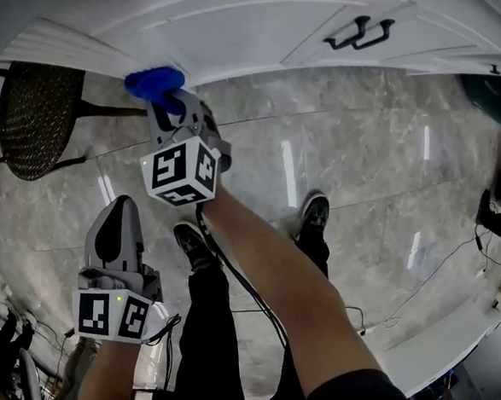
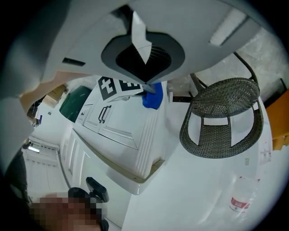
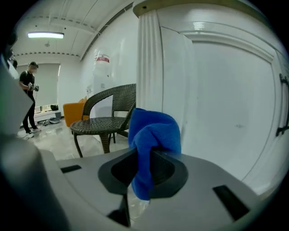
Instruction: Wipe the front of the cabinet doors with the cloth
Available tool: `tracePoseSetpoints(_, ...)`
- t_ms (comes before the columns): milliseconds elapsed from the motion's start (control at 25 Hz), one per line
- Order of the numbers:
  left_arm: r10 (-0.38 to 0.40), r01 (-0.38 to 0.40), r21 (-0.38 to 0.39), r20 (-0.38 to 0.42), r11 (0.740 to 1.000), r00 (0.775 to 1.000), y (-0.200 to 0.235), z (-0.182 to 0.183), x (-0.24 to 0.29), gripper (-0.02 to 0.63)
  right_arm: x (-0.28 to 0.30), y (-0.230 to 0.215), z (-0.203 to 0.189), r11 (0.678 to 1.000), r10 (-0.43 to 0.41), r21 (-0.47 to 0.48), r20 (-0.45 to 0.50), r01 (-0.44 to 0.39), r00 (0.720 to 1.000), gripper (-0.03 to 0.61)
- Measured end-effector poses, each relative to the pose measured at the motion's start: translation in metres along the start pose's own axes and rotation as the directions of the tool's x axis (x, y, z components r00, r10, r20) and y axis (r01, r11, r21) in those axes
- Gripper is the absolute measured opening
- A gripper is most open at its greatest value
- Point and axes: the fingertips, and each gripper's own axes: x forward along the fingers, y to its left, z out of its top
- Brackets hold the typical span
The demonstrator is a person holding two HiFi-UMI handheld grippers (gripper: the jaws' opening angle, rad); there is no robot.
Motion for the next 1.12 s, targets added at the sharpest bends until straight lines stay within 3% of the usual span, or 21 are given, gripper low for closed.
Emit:
tracePoseSetpoints(200,0.018,-0.018,-0.037,-0.004,0.999,1.0,-0.011,-0.007,0.018,-0.002,-0.005,-0.046,-0.018,0.999,-0.01,0.032,-0.042,0.011,0.999,0.051)
tracePoseSetpoints(400,-0.024,0.024,-0.04,0.006,0.999,1.0,-0.067,-0.005,0.044,-0.002,-0.035,-0.136,-0.049,0.986,-0.114,0.108,-0.099,0.124,0.989,0.051)
tracePoseSetpoints(640,-0.069,0.069,-0.037,0.014,0.997,0.998,-0.126,-0.004,0.075,-0.002,-0.078,-0.224,-0.08,0.977,-0.188,0.075,-0.158,0.201,0.969,0.051)
tracePoseSetpoints(800,-0.079,0.08,-0.049,0.015,0.996,0.997,-0.149,-0.01,0.084,-0.002,-0.103,-0.26,-0.093,0.969,-0.227,0.064,-0.167,0.24,0.96,0.051)
tracePoseSetpoints(960,-0.086,0.087,-0.067,0.017,0.994,0.996,-0.16,-0.015,0.088,-0.002,-0.123,-0.304,-0.103,0.941,-0.305,0.089,-0.196,0.327,0.932,0.051)
tracePoseSetpoints(1120,-0.088,0.089,-0.073,0.014,0.993,0.996,-0.152,-0.019,0.079,-0.001,-0.129,-0.296,-0.109,0.931,-0.328,0.095,-0.206,0.352,0.922,0.051)
